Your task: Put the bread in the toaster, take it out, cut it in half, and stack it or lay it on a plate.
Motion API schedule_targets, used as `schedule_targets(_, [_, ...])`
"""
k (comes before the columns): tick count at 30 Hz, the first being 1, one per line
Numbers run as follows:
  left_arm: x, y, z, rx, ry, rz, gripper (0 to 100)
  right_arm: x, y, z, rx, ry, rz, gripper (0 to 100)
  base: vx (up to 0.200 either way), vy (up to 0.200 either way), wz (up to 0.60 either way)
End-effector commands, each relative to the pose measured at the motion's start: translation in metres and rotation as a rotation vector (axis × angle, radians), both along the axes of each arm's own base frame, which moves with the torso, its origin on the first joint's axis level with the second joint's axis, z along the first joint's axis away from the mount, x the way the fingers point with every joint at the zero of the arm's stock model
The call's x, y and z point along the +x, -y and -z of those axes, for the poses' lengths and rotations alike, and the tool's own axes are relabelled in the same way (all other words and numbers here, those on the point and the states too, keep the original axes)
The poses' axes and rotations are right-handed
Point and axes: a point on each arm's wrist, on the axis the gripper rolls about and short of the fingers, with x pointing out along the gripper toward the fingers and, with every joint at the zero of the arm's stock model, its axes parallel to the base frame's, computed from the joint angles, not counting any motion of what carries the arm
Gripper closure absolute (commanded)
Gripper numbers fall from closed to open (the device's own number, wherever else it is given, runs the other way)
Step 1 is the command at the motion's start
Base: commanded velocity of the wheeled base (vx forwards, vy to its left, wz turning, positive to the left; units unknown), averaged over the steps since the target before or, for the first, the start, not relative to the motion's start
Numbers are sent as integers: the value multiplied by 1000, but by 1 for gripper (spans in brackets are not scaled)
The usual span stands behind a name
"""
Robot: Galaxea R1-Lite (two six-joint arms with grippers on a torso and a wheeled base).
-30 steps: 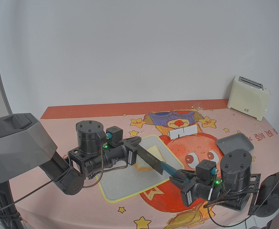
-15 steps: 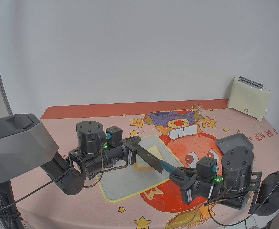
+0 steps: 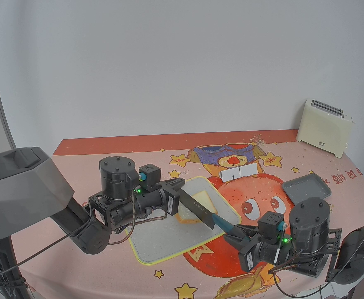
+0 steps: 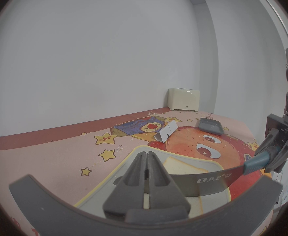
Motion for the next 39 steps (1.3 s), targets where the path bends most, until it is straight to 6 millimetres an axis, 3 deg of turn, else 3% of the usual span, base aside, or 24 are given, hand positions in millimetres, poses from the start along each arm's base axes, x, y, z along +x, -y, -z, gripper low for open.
schedule_targets(1, [-8,-6,-30,-47,72,1,100,2,-2,0,5,3,-1,100,0,0,0])
schedule_targets(8, [-20,-14,-29,-38,60,1,100,6,-7,8,-14,-15,-2,100,0,0,0])
schedule_targets(24, [-12,-8,-23,-52,80,6,100,5,-6,5,-7,-5,1,100,0,0,0])
schedule_targets(33, [-1,-2,7,-16,23,6,100,2,-3,6,-13,-11,2,100,0,0,0])
schedule_targets(39, [2,1,14,-18,26,7,100,1,-3,6,-15,-11,-2,100,0,0,0])
